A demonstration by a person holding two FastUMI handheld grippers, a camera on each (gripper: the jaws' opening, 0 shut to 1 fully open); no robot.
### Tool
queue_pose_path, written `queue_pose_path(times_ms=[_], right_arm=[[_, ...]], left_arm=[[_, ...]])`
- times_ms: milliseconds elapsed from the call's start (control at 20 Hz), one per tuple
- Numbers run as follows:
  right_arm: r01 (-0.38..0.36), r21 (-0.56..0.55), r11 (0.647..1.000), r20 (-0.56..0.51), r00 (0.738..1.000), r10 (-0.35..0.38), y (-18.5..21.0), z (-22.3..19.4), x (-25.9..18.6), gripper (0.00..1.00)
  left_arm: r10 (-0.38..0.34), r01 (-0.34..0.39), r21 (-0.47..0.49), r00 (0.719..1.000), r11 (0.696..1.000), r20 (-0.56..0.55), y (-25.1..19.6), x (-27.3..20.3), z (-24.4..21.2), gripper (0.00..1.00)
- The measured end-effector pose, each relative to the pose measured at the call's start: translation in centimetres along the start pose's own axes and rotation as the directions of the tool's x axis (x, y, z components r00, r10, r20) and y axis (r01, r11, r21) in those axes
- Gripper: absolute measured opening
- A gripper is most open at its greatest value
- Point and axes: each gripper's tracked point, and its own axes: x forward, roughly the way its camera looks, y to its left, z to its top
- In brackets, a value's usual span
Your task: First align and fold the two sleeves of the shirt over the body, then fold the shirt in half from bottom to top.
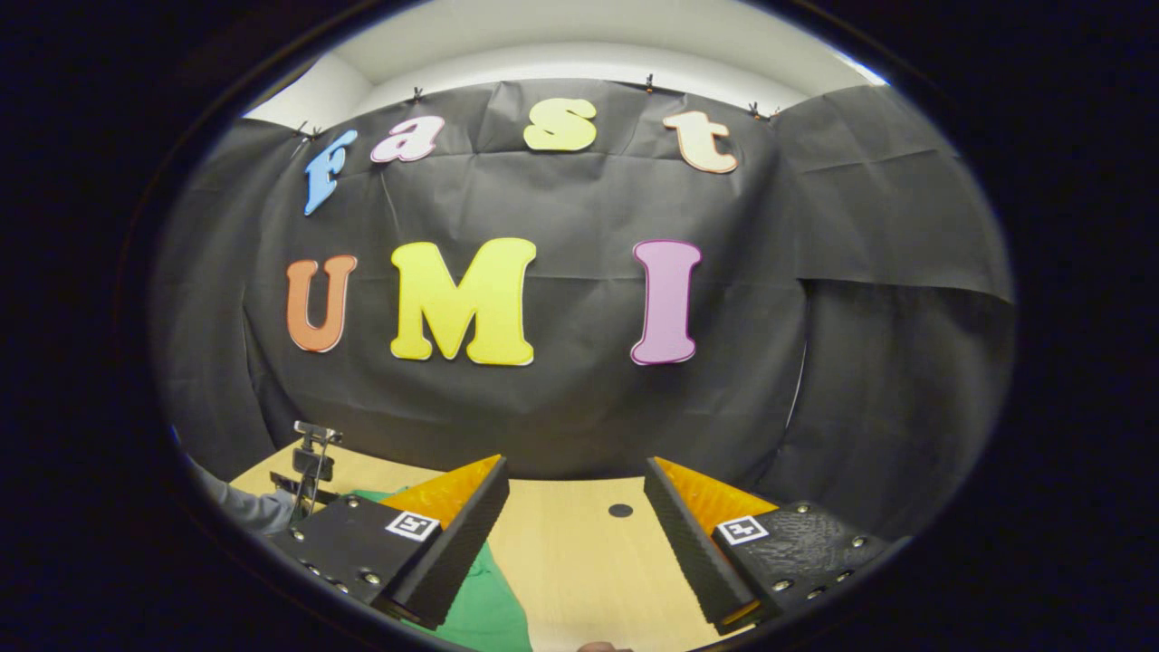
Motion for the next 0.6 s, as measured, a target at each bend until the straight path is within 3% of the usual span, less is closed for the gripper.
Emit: queue_pose_path(times_ms=[600], right_arm=[[0.031,0.052,0.998,0.016,0.999,-0.031,-1.2,-0.2,-1.3,0.95]], left_arm=[[-0.109,0.105,0.105,0.993,0.989,0.034,-8.1,-4.0,-0.9,0.04]])
